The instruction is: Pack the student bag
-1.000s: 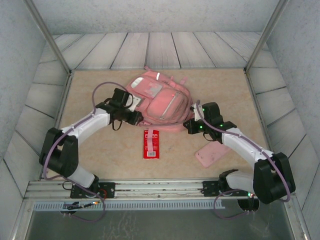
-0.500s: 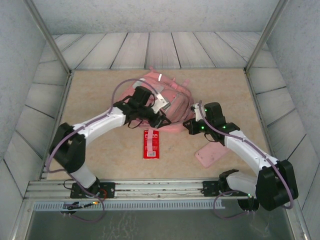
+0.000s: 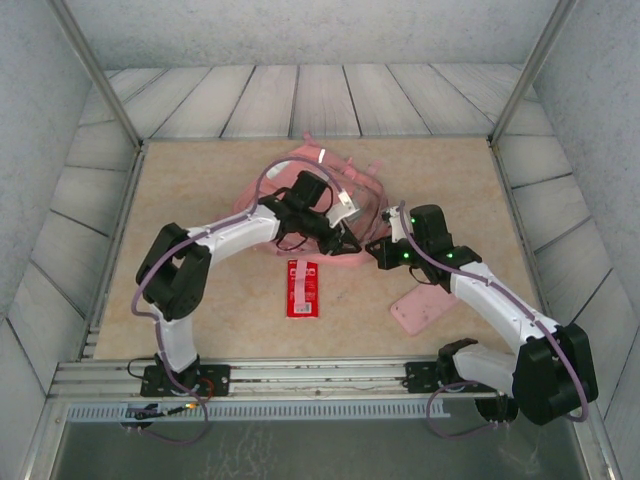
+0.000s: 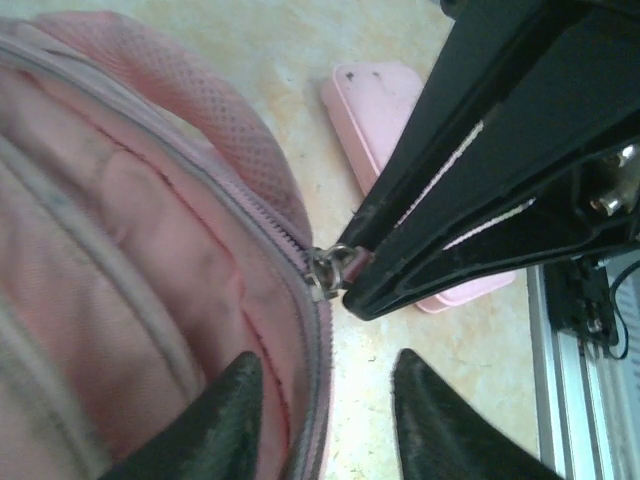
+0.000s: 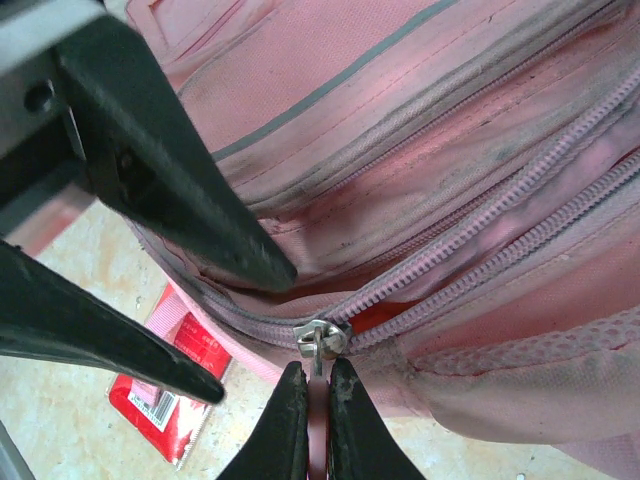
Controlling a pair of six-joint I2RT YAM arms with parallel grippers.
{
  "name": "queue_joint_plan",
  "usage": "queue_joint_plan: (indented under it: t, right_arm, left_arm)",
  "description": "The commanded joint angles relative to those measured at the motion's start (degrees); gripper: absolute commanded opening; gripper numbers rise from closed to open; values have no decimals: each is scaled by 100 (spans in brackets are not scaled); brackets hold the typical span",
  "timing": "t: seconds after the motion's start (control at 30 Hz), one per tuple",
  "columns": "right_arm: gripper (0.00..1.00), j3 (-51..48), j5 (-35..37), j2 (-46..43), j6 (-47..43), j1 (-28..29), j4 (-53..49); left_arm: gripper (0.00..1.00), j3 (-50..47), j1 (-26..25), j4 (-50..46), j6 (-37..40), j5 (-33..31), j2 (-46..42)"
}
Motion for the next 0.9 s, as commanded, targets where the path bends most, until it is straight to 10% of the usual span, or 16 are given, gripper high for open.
queue_joint_plan:
  t: [0.0, 0.33, 0.87]
  right_arm:
    - [0, 144, -185, -221, 22, -26, 274]
    - [0, 130, 1218, -416, 141, -132, -214]
    - [0, 436, 1825, -422, 543, -826, -820]
  left_arm:
    - [27, 36, -36, 25, -72, 255, 137]
    - [0, -413, 142, 32, -758, -678, -356]
    - [0, -1734, 1760, -627, -1358, -2932, -2163]
